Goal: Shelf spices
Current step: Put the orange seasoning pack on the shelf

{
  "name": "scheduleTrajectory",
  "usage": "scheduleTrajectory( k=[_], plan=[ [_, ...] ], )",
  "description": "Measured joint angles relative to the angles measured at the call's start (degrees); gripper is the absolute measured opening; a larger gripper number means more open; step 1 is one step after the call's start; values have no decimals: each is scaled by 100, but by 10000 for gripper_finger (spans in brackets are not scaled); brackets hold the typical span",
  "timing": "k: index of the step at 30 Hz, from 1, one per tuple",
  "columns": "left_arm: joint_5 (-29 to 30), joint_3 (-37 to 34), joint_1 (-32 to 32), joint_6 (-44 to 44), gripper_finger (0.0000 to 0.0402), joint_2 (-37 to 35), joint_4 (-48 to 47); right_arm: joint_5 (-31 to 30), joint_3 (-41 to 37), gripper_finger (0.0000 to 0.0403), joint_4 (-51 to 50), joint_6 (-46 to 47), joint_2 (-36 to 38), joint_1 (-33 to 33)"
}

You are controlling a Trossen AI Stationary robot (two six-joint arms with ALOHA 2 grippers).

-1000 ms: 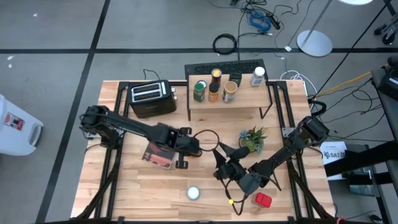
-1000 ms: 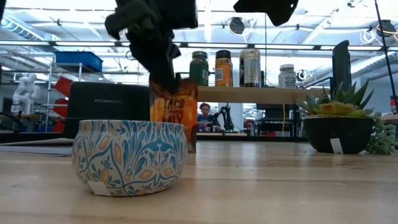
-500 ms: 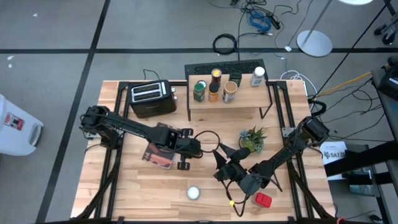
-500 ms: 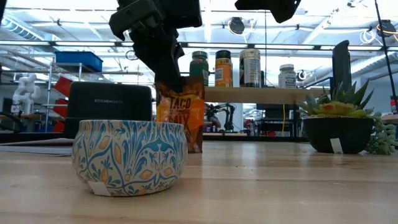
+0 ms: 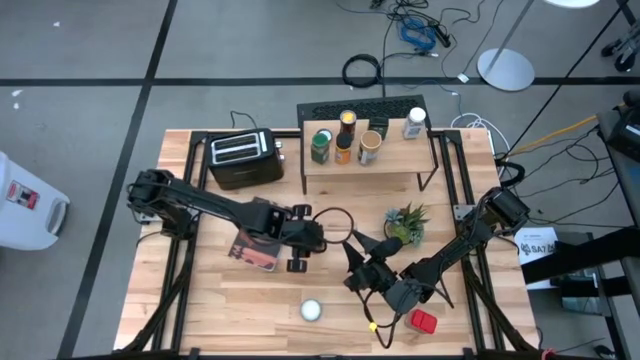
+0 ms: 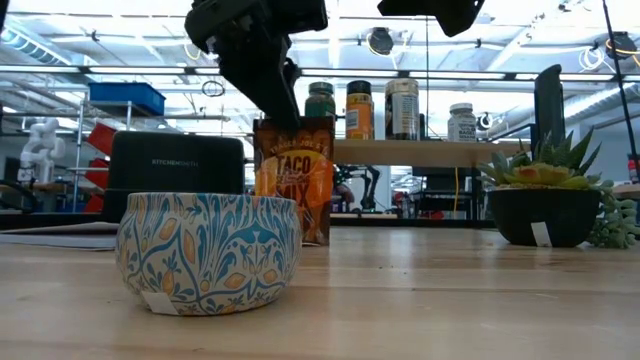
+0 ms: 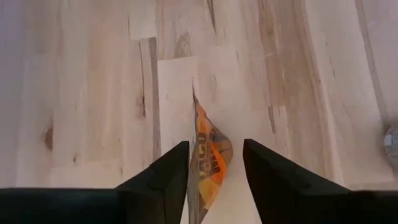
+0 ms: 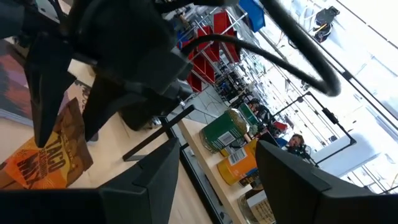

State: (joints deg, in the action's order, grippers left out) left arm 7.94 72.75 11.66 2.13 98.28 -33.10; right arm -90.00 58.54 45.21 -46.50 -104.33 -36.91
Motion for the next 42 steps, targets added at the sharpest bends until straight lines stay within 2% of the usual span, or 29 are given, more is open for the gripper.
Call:
scheduleTrajectory(
  k=[6,16,24,28,34,42],
  plan=[
    [36,1,-4,11,177,-205,26,0,0,199,0,0,0,-52],
    [481,-284,-39,59,179,-677,35,-2,-4,199,35,-59,0,-146],
    [430,-1528,-39,263,179,-1493,1646,2,-4,199,45,-63,0,-187],
    [210,-2073,-22,358,179,-1681,2394,0,-4,199,44,-87,0,-183],
    [736,-2288,140,201,179,-1626,2559,0,-4,199,44,-85,92,-185],
    [728,-2652,162,258,179,-1622,3119,0,-4,199,41,-76,227,-278]
  ],
)
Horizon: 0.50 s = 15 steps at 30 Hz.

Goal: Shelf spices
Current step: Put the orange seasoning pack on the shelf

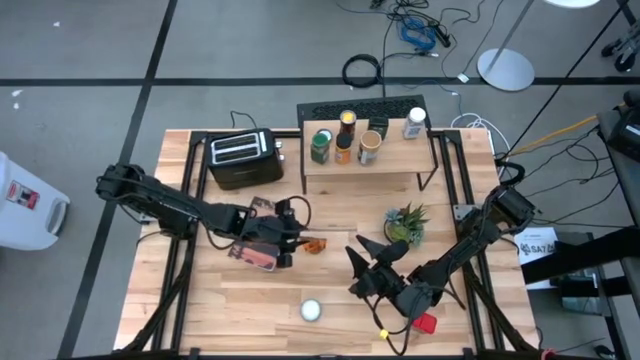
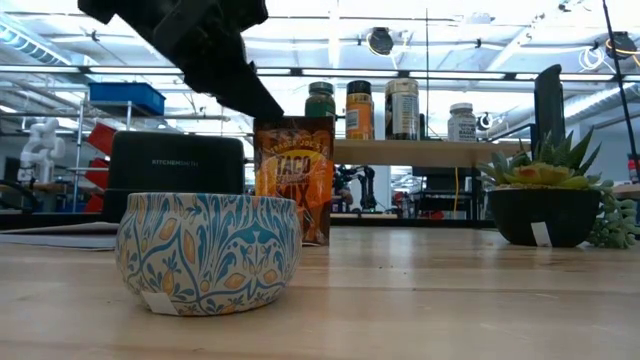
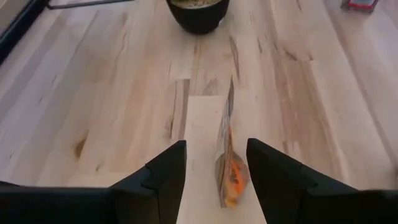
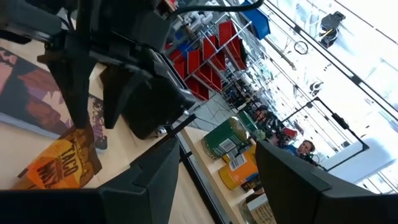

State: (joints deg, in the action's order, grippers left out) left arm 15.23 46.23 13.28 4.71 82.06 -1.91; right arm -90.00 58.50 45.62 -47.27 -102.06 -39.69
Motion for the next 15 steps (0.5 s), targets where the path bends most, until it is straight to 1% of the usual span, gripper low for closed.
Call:
scheduleTrajectory(
  k=[3,7,11,15],
  plan=[
    [-220,-180,-2,95,179,0,339,0,0,199,-6,-2,0,-19],
    [-280,-189,0,99,178,95,417,0,0,199,-6,8,0,-54],
    [-153,-189,-1,94,178,288,457,0,0,199,-4,7,0,-56],
    [-41,-189,-7,-1,176,384,761,2,0,199,1,16,0,-57]
  ],
)
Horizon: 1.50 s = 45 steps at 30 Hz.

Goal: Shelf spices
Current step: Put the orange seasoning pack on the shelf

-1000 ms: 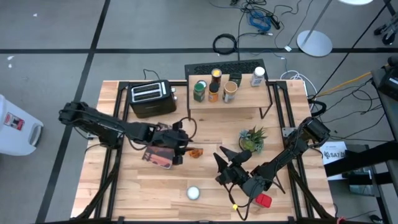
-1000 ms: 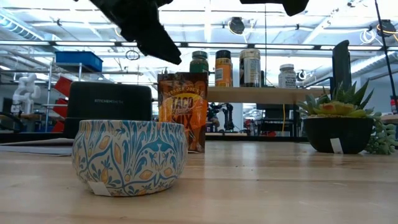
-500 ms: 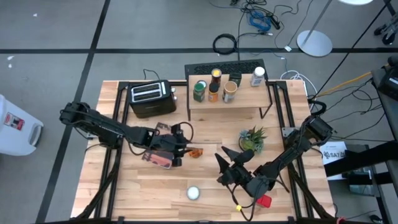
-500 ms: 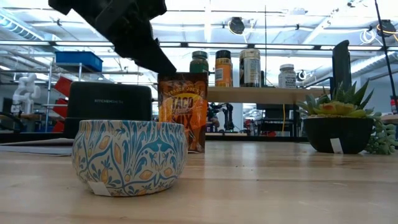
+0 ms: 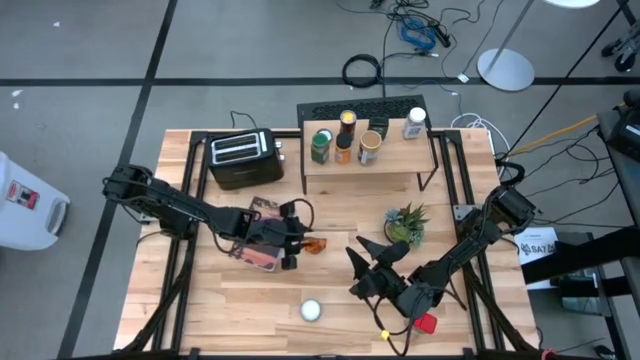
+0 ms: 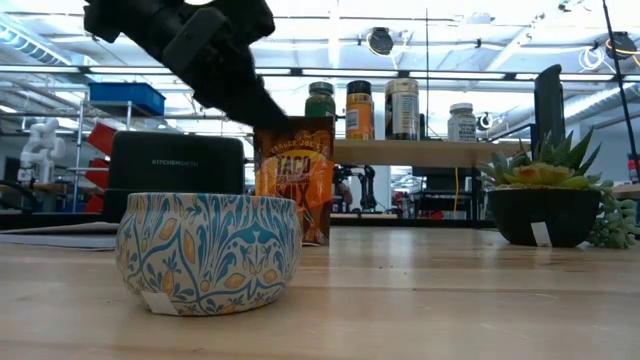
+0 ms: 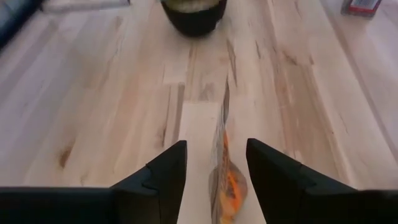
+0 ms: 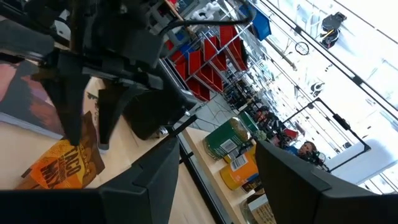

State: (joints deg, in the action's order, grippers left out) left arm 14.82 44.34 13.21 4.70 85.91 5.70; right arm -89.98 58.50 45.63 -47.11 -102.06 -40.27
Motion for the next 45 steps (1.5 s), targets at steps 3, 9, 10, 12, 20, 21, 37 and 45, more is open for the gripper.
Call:
scheduleTrajectory(
  k=[3,9,10,12,20,21,37,45],
  plan=[
    [32,0,-1,-149,161,1,85,-2,0,199,4,13,0,-9],
    [-75,0,-6,-222,99,7,22,-1,0,199,7,6,0,-25],
    [-82,0,-4,-222,93,7,25,-2,0,199,7,6,0,-25],
    [-84,0,-4,-224,88,7,26,-2,0,199,9,6,0,-25],
    [219,0,-7,-310,63,114,18,-2,0,199,20,0,0,-42],
    [247,0,-7,-377,46,114,46,-2,0,199,40,0,0,-52],
    [314,1311,-262,-1566,2,48,-611,-2,2,199,46,-70,-2,-644],
    [-23,2903,-817,-2318,1,44,-1820,0,2,199,43,42,-2,-1077]
  ],
)
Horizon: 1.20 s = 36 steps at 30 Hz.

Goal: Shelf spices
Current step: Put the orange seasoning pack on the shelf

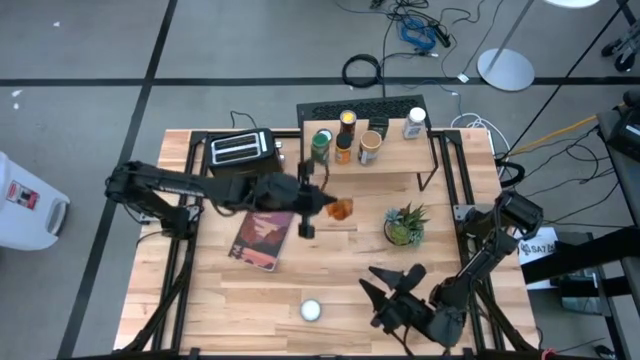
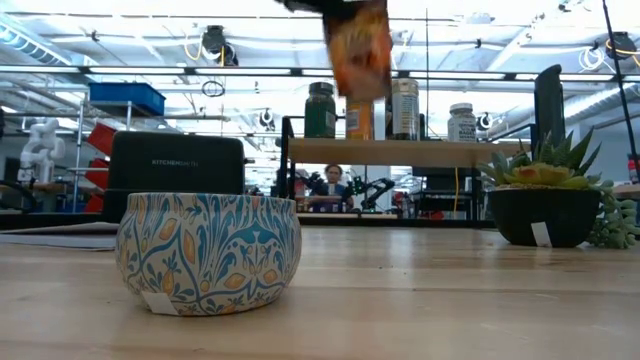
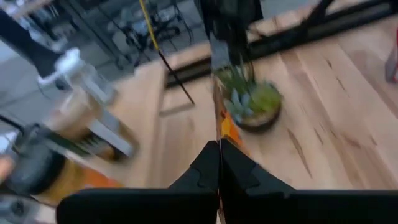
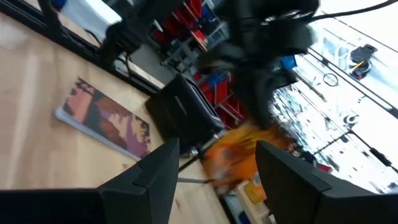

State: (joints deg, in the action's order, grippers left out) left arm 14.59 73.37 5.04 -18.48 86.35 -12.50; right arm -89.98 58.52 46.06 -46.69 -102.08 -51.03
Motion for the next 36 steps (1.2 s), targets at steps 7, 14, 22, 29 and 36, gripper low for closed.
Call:
scheduleTrajectory(
  k=[7,14,22,29,36],
  plan=[
    [-862,1104,-686,-480,0,76,-235,1,2,199,-320,583,0,-352],
    [-1394,2475,-1130,-880,0,897,-895,-1,2,199,-643,1331,-2,-698],
    [-1926,4187,-1515,-1236,0,2116,-1301,-1,2,199,-1034,1934,-2,-913],
    [-2281,5674,-1867,-1351,0,3064,-1771,1,2,199,-1772,2754,-2,-1003],
    [-2645,6140,-2093,-1488,0,3487,-1853,3,2,199,-3050,4288,-2,-1087]
  ],
)
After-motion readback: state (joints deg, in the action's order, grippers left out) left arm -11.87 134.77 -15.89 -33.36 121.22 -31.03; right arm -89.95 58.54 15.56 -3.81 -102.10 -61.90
